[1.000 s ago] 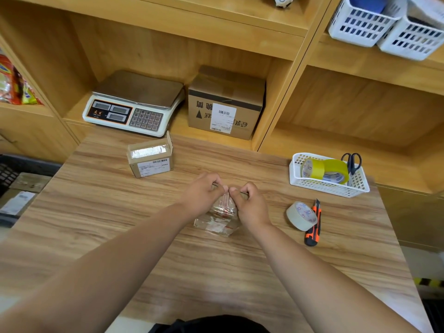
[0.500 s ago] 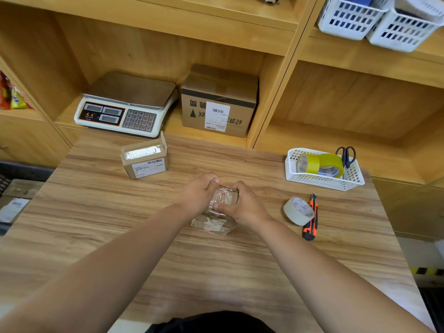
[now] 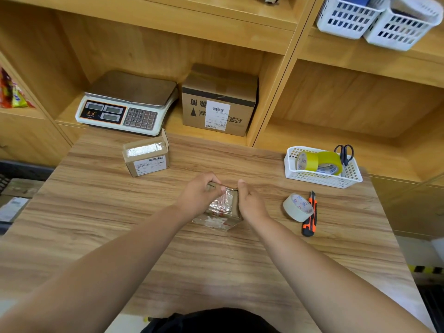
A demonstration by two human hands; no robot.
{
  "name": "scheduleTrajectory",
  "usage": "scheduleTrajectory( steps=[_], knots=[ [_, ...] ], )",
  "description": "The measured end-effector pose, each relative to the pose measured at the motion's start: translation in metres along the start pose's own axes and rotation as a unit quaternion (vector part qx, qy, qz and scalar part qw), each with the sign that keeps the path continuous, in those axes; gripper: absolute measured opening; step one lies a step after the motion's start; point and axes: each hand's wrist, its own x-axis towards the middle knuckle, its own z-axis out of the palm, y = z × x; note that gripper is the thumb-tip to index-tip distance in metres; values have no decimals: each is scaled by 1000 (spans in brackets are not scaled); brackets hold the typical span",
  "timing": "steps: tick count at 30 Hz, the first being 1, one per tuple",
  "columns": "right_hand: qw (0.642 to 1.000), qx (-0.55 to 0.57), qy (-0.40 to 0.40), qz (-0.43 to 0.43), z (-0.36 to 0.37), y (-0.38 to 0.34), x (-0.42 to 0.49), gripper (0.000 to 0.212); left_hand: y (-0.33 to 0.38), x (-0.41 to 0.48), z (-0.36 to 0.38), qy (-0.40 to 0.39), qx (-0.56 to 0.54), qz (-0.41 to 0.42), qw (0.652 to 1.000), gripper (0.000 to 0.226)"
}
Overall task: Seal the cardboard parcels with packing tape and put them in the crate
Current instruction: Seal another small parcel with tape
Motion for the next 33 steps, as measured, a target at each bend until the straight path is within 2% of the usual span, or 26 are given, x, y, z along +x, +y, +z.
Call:
scheduleTrajectory(
  steps=[2, 3, 6, 8, 13, 18, 23, 29, 33],
  knots=[
    [997, 26, -20, 66, 1, -5, -3, 50, -1, -4, 3, 32, 24, 24, 999, 13],
    [997, 27, -26, 72, 0, -8, -4, 50, -3, -6, 3, 48, 30, 38, 998, 17],
    [996, 82, -23, 13, -1, -7, -10, 32, -10, -11, 6, 93, 28, 98, 990, 24],
    [992, 115, -33, -30, -2, 2, -16, 20, -17, -14, 12, 104, 66, 128, 984, 33],
    [988, 117, -39, -87, 8, 38, -32, 38, -38, -32, 27, 67, 84, 136, 985, 43],
    [995, 34, -41, -88, 23, 62, -34, 57, -67, -47, 36, 5, 79, 49, 996, 60],
    [989, -49, -68, -118, 34, 77, -34, 58, -86, -51, 49, -27, 96, -5, 995, 68],
    [991, -46, -70, -101, 36, 82, -26, 69, -91, -51, 47, 13, 162, -20, 987, 79],
    [987, -92, -96, -95, 35, 73, -8, 85, -94, -36, 36, -41, 207, -10, 977, 89]
  ],
)
